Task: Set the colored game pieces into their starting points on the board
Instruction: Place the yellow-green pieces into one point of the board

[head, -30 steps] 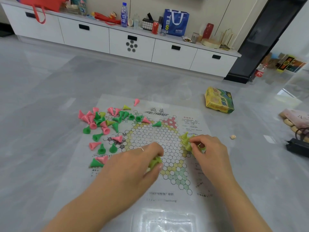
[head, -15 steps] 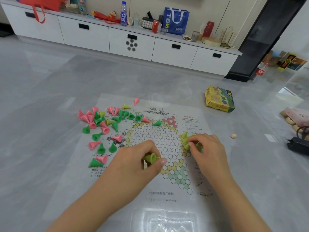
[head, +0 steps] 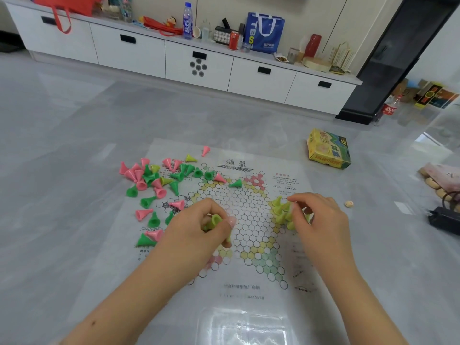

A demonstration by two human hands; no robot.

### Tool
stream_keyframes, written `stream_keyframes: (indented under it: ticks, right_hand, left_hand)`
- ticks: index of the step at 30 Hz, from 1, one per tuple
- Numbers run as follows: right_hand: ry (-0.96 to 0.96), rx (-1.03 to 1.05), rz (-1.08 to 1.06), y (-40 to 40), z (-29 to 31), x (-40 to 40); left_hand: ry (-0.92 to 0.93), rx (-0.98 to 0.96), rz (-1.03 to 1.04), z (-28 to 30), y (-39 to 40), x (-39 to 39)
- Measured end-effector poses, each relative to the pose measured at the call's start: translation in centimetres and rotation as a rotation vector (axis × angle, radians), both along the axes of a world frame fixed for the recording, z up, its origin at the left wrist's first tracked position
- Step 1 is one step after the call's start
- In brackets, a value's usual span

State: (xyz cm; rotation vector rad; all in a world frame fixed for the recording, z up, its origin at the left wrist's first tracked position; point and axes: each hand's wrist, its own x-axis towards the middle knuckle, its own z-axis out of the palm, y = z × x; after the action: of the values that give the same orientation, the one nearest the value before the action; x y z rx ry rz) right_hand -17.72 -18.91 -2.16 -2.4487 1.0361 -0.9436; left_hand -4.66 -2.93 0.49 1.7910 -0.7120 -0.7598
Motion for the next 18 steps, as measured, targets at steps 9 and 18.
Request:
stream_keyframes:
  ticks: [9,18]
  right_hand:
    - [-0.046,0.085,0.541,4.3,2.2,2.2]
    - [-0.090,0.129,0.615,4.5,2.5,2.2]
  left_hand:
    - [0.559,-0.124,0.030,-0.1,-0.3,-0.3]
    - [0.524,-0.121,0.043,-0.1,-0.5,-0.5]
